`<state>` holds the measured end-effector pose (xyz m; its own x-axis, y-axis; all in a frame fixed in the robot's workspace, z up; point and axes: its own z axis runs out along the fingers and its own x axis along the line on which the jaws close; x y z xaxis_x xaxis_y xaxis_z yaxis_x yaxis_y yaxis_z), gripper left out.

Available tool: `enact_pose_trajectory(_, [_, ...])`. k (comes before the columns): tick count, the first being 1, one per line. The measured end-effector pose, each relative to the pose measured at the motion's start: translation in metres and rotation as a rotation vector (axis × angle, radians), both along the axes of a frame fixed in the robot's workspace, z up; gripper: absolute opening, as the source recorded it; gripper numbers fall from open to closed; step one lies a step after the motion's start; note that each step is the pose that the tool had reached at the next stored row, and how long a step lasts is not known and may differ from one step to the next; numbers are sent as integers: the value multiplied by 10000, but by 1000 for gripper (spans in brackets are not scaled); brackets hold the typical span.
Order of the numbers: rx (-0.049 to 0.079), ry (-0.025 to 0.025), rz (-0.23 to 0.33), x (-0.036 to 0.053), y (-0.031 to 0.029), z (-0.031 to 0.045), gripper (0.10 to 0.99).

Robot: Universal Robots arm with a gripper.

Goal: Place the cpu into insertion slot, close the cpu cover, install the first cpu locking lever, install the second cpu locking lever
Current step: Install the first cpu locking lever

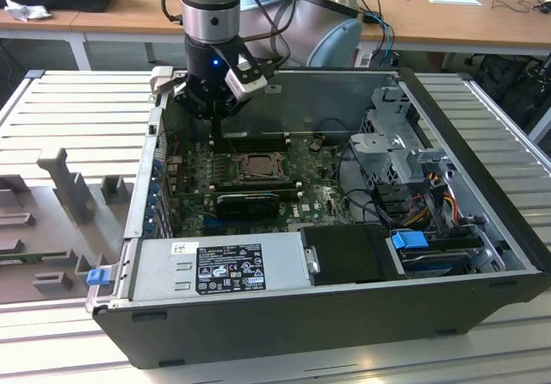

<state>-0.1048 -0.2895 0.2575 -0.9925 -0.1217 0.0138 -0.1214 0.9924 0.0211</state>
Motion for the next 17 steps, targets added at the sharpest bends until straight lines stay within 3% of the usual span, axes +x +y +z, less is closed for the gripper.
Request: enact_pose_trajectory(17, [1, 0, -110, 344, 1, -4, 106])
